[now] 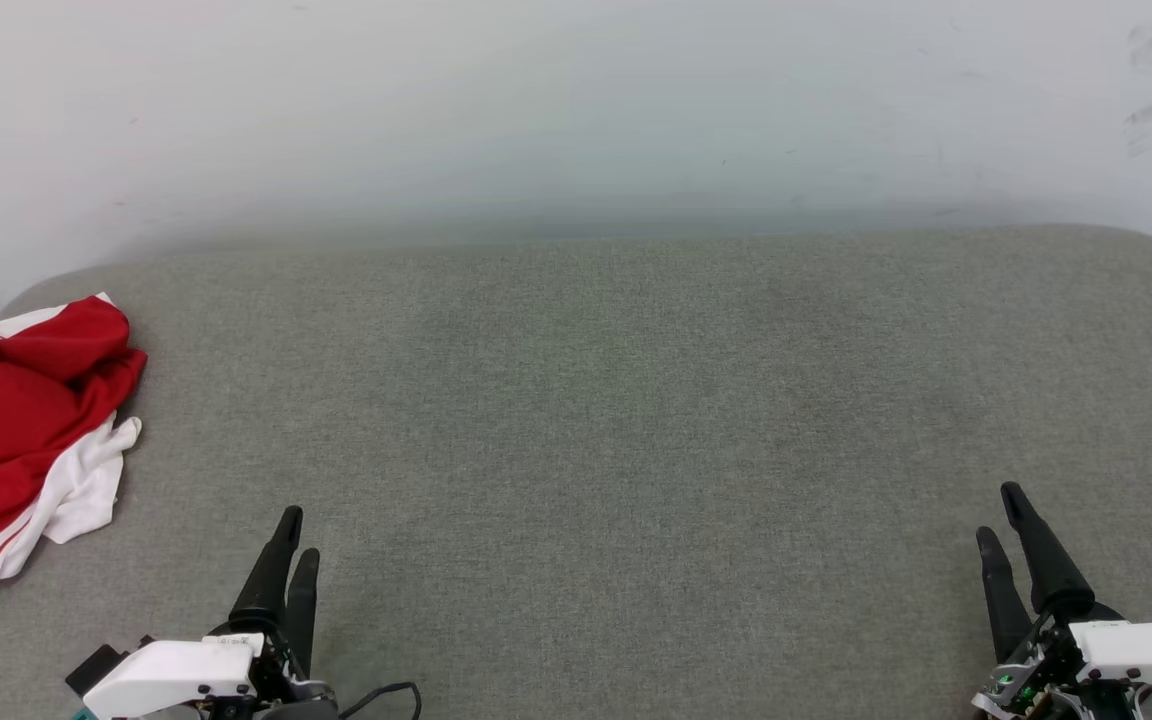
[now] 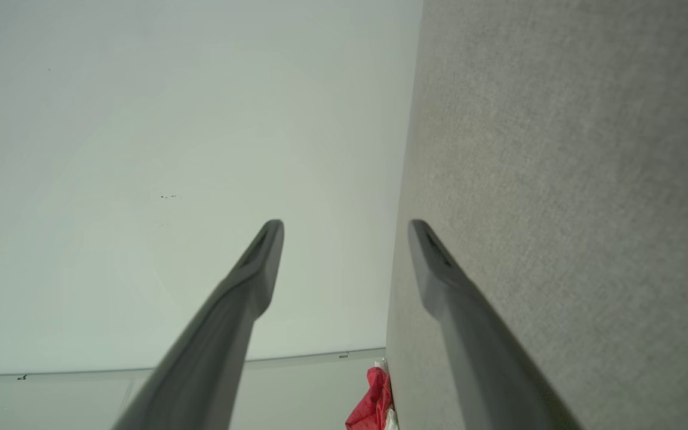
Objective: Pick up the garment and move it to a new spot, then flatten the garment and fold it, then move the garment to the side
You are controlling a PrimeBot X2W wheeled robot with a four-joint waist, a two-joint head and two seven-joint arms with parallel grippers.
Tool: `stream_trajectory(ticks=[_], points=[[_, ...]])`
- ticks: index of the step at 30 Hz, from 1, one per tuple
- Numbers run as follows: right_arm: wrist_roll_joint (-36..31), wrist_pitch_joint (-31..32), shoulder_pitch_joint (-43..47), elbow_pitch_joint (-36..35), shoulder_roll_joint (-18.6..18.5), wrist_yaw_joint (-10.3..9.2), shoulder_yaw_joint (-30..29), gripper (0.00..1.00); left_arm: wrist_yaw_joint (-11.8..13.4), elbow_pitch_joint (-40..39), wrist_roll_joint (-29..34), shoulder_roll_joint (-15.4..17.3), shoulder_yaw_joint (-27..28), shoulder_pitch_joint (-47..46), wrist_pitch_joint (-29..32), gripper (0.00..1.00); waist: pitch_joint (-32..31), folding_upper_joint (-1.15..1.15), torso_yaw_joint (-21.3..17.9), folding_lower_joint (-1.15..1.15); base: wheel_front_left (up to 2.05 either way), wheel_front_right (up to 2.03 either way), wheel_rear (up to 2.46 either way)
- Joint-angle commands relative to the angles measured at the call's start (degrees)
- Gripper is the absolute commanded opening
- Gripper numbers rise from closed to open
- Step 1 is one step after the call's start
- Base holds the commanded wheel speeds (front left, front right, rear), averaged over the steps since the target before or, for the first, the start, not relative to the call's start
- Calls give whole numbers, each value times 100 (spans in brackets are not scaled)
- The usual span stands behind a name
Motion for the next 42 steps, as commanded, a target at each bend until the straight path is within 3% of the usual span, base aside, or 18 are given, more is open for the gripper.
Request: stream_trajectory(ticks=[1, 13, 42], points=[[-36, -80, -70, -109, 0, 1, 23, 100, -2, -160, 18, 10, -16, -67, -75, 100, 1, 0, 0, 0, 0, 0, 0], [-763, -417, -10, -291, 2, 2, -54, 100, 49, -416, 812, 15, 134, -35, -411, 100, 9, 0, 7, 0, 0, 0, 0], [-4602, -1071, 263, -1307, 3, 4, 392, 100, 966, -1140, 4411, 26, -385, 175, -1062, 100, 55, 0, 49, 0, 0, 0, 0]])
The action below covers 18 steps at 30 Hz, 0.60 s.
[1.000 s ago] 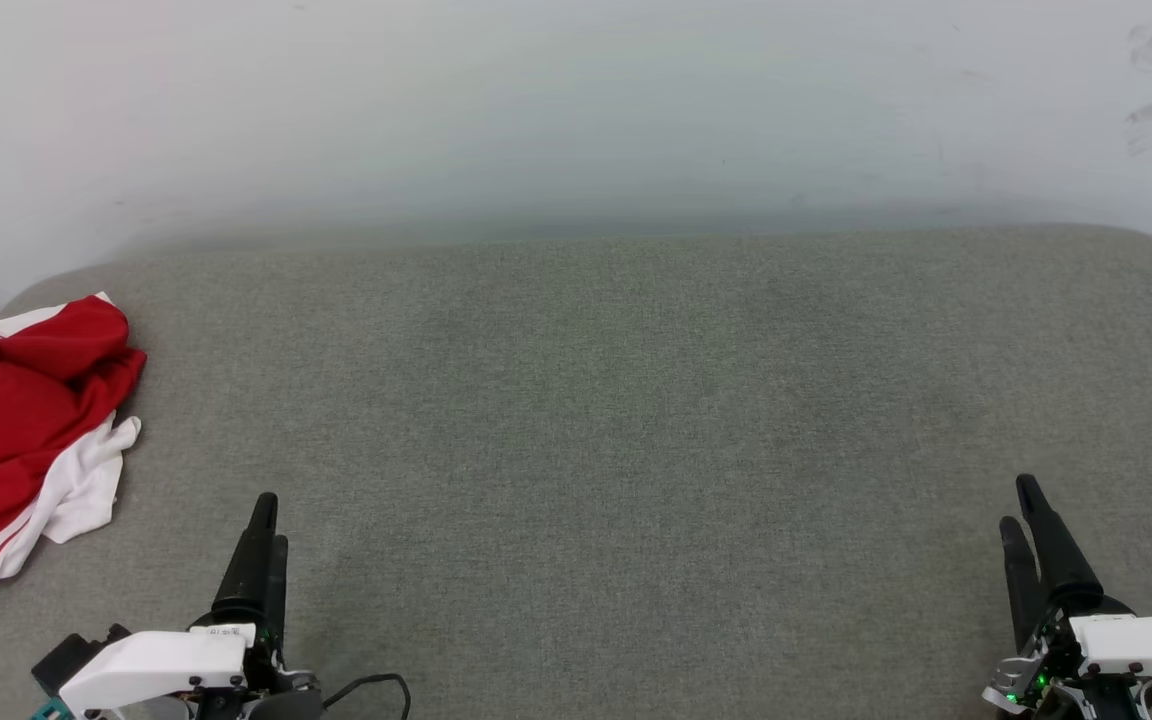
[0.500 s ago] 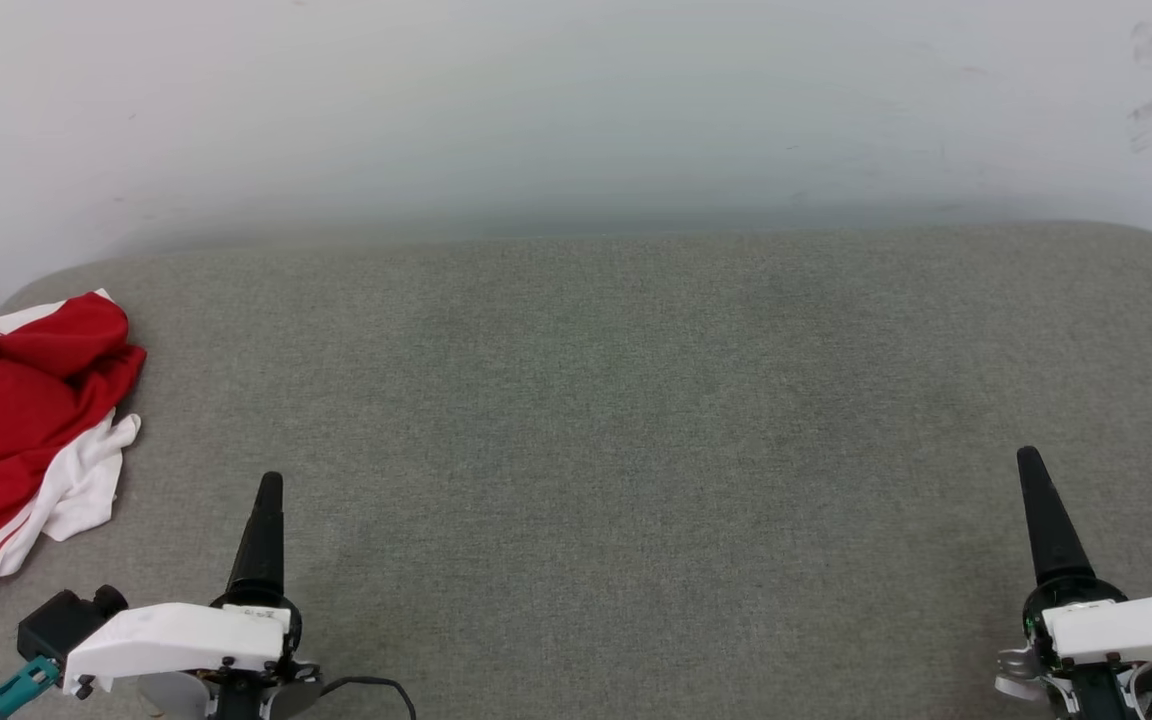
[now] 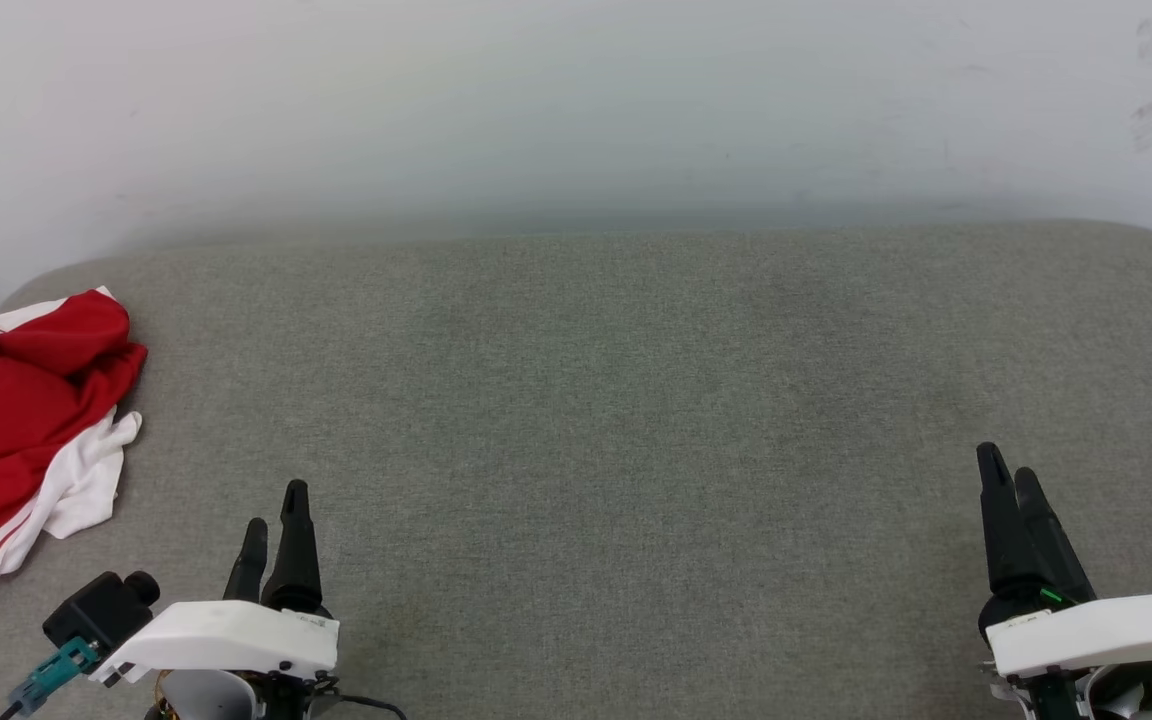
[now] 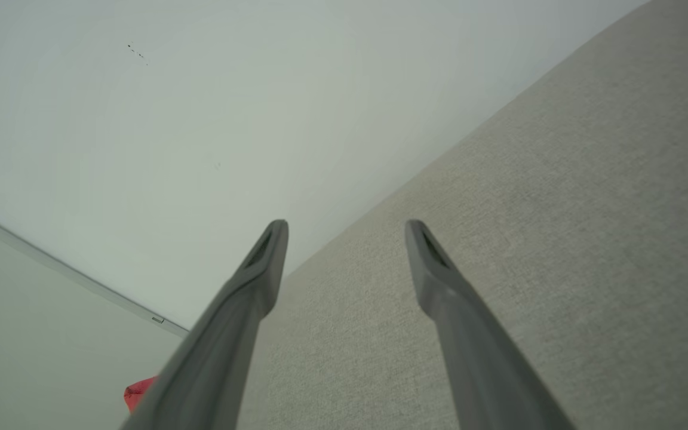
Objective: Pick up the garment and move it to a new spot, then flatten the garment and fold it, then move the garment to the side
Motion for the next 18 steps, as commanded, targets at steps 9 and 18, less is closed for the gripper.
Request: stream_trajectory(ticks=[9, 18], points=[[-1021, -214, 69, -200, -4, 11, 109, 100, 128, -163, 984, 39, -164, 13, -202, 100, 3, 0, 14, 0, 0, 0, 0], [-1768, -363, 148, -290, -3, 12, 186, 100, 228, -206, 1736, 121, -349, 43, -358, 100, 5, 0, 20, 0, 0, 0, 0]])
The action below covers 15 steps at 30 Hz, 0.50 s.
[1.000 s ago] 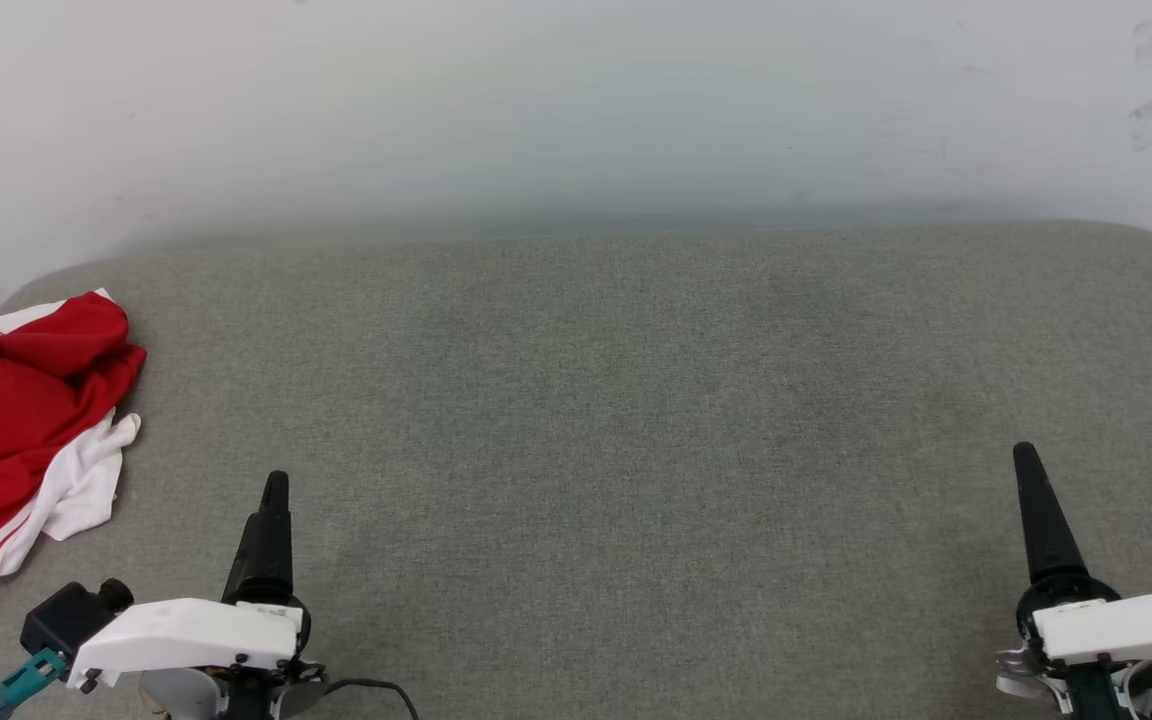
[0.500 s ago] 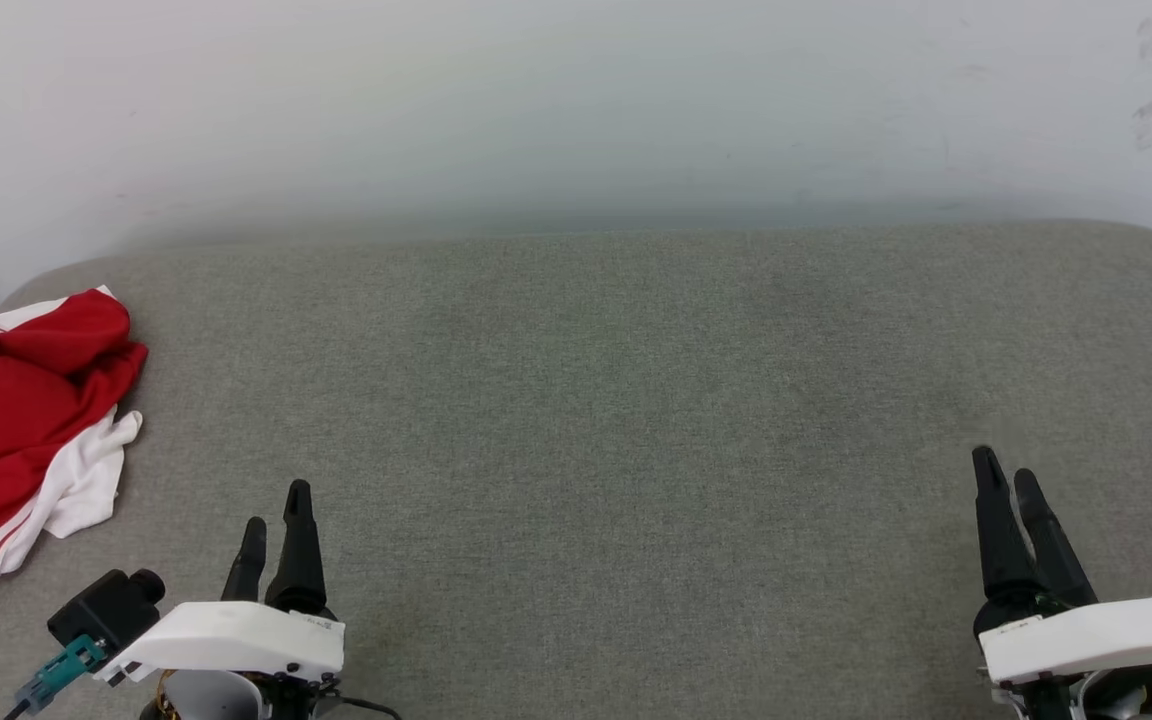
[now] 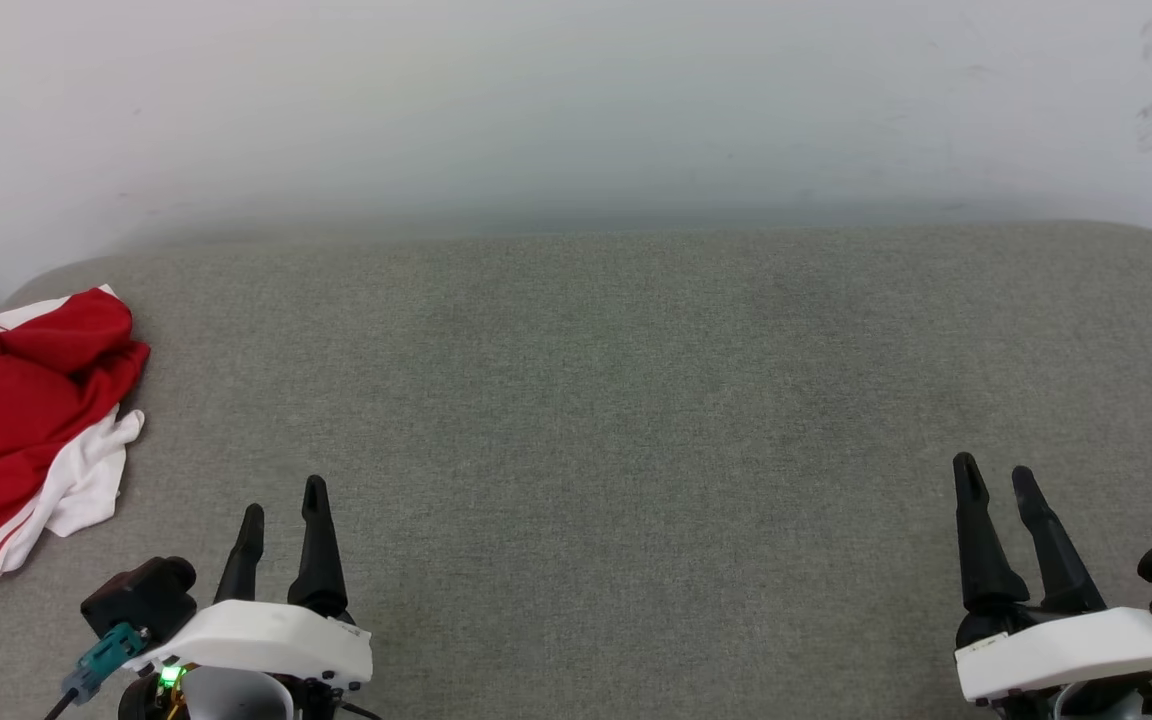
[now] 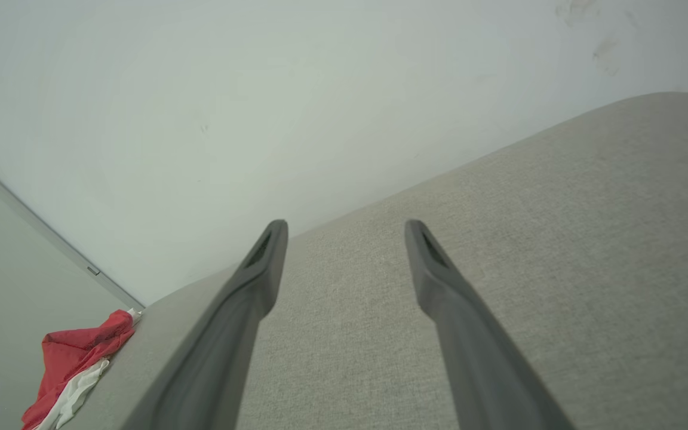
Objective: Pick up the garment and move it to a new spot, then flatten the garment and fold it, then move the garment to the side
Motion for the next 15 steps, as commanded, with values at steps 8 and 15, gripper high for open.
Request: stream_trajectory(ticks=[8, 15], points=[[-702, -168, 66, -173, -3, 12, 58, 100, 130, -93, 671, 144, -212, 36, -174, 100, 4, 0, 7, 0, 0, 0, 0], [-1109, -270, 119, -245, -2, 12, 118, 100, 141, -116, 1039, 222, -359, 51, -278, 100, 11, 0, 30, 0, 0, 0, 0]])
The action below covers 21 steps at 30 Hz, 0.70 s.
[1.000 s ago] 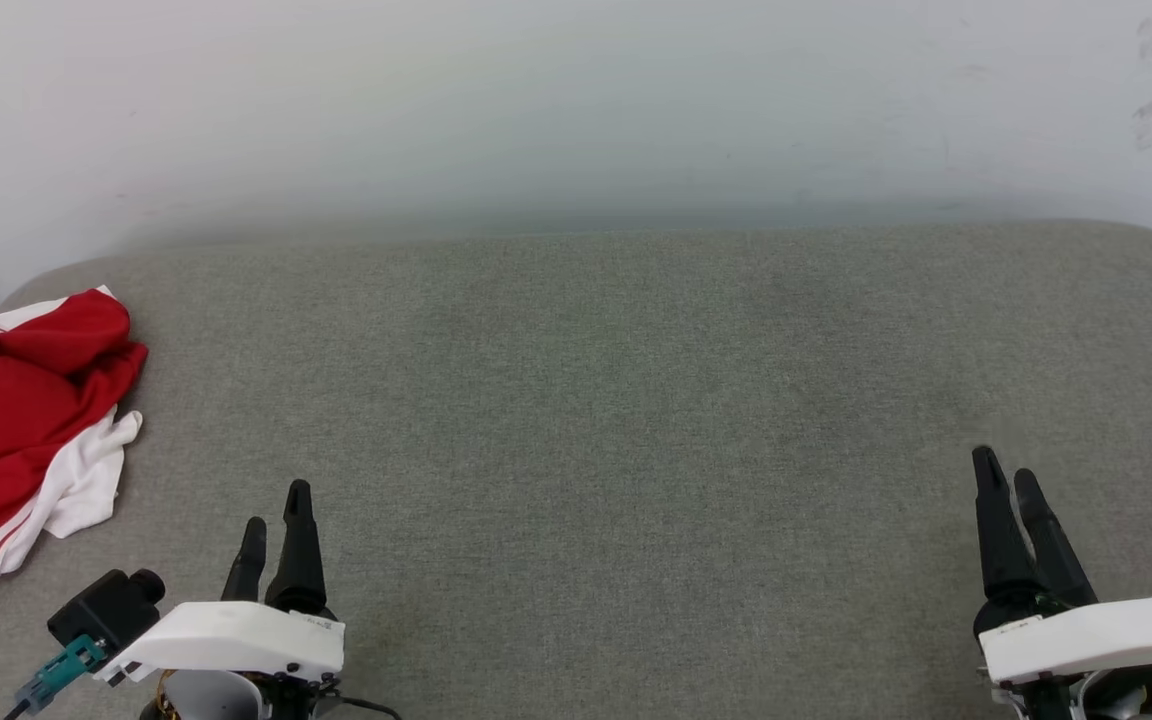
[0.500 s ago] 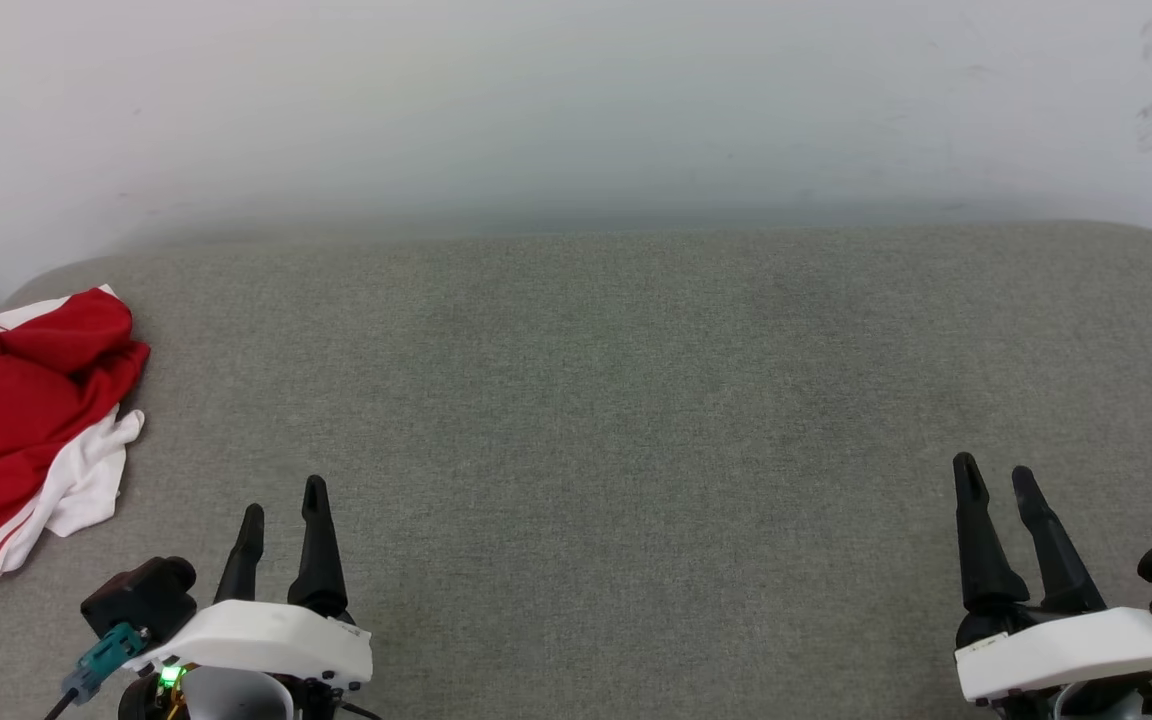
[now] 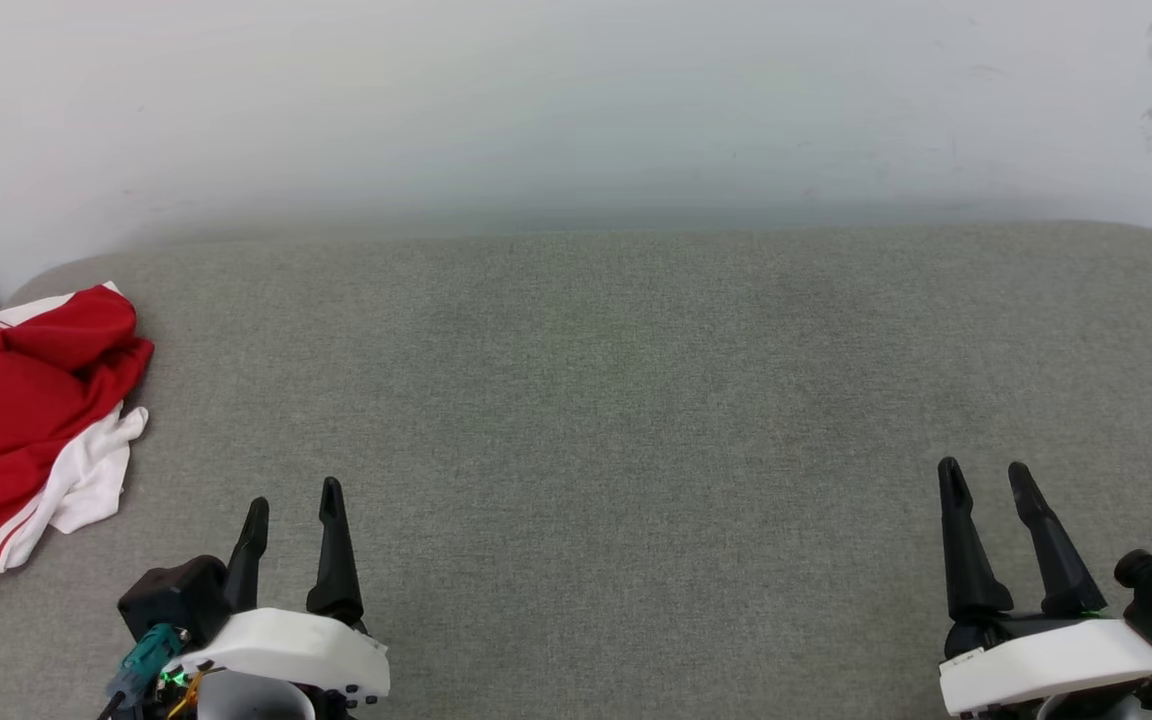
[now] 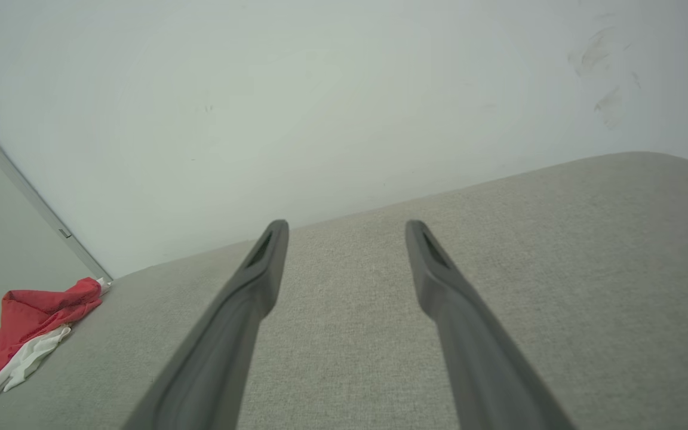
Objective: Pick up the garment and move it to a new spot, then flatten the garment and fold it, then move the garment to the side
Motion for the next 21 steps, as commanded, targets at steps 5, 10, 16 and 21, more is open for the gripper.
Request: stream_trajectory(ticks=[5, 10, 16, 21], points=[[-370, -111, 58, -127, -2, 12, 46, 100, -36, -109, 342, 56, -81, 28, -117, 100, 4, 0, 17, 0, 0, 0, 0], [-671, -177, 104, -149, -1, 12, 100, 100, -82, -115, 584, 56, -124, 64, -184, 100, 2, 0, 28, 0, 0, 0, 0], [-892, -261, 156, -144, 0, 12, 98, 100, -152, -91, 854, 32, -138, 88, -259, 100, 9, 0, 39, 0, 0, 0, 0], [-1119, -321, 186, -166, 0, 12, 108, 100, -153, -67, 1122, 10, -122, 117, -323, 100, 17, 0, 46, 0, 0, 0, 0]])
